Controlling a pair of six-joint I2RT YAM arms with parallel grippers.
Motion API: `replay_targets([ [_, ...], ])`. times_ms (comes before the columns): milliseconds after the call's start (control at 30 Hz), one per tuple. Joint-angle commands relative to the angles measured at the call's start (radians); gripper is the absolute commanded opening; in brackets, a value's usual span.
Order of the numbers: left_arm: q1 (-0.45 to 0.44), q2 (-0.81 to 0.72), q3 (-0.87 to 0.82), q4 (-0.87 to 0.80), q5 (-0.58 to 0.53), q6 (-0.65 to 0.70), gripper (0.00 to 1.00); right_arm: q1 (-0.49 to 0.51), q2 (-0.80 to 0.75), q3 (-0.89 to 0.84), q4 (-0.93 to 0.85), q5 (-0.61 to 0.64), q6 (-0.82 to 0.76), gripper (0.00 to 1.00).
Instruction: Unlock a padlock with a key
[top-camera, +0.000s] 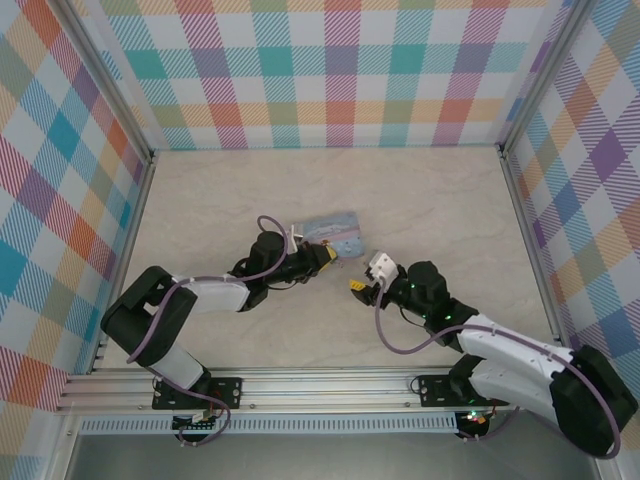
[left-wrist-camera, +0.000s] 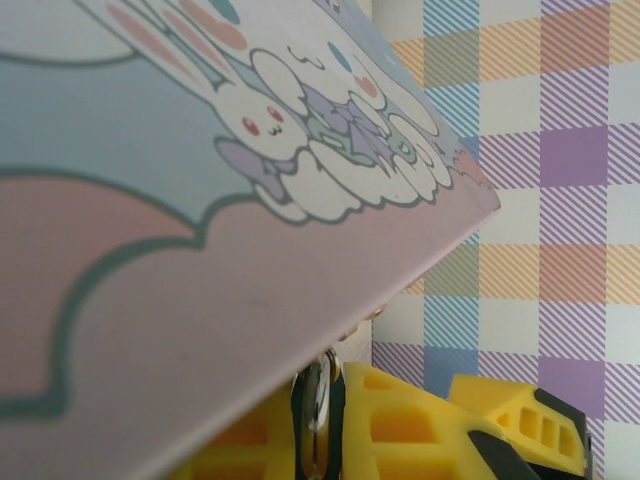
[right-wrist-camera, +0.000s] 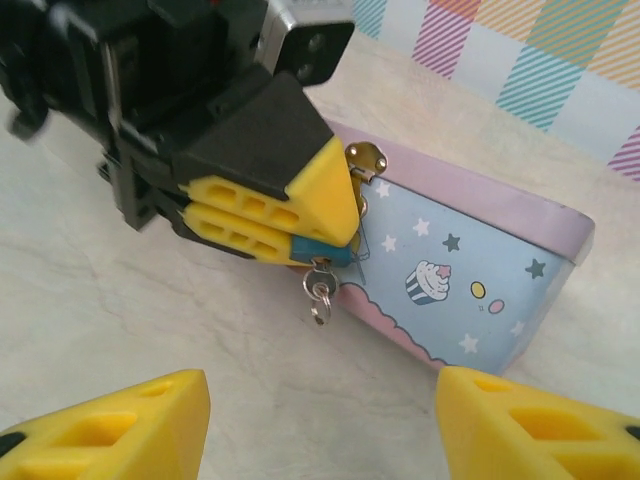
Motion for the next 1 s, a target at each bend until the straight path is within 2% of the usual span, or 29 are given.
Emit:
replay_targets([
  [0, 0.011, -0.050, 0.021, -0.040, 0.023, -0.040, 0.00, 0.053, 0.083, 0.018, 0.151, 0.165, -0.186, 0.60],
  [167, 0.014, -0.069, 0.037, -0.119, 0.021, -0.070, 0.00, 0.105, 0.227, 0.044, 0.312, 0.282, -0.262, 0.58],
  [400, 0.014, -0.075, 0.038, -0.108, 0.032, -0.112, 0.00, 0.119, 0.341, 0.101, 0.373, 0.303, -0.254, 0.50],
  [600, 0.015, -0.094, 0.034, -0.110, 0.024, -0.124, 0.00, 0.155, 0.428, 0.101, 0.450, 0.356, -0.249, 0.49],
  [767, 0.016, -0.100, 0.031, -0.122, 0.017, -0.125, 0.00, 0.161, 0.405, 0.068, 0.466, 0.366, -0.238, 0.50],
  [967, 0.016, -0.094, 0.032, -0.127, 0.008, -0.123, 0.00, 0.187, 0.316, 0.057, 0.380, 0.351, -0.220, 0.50],
])
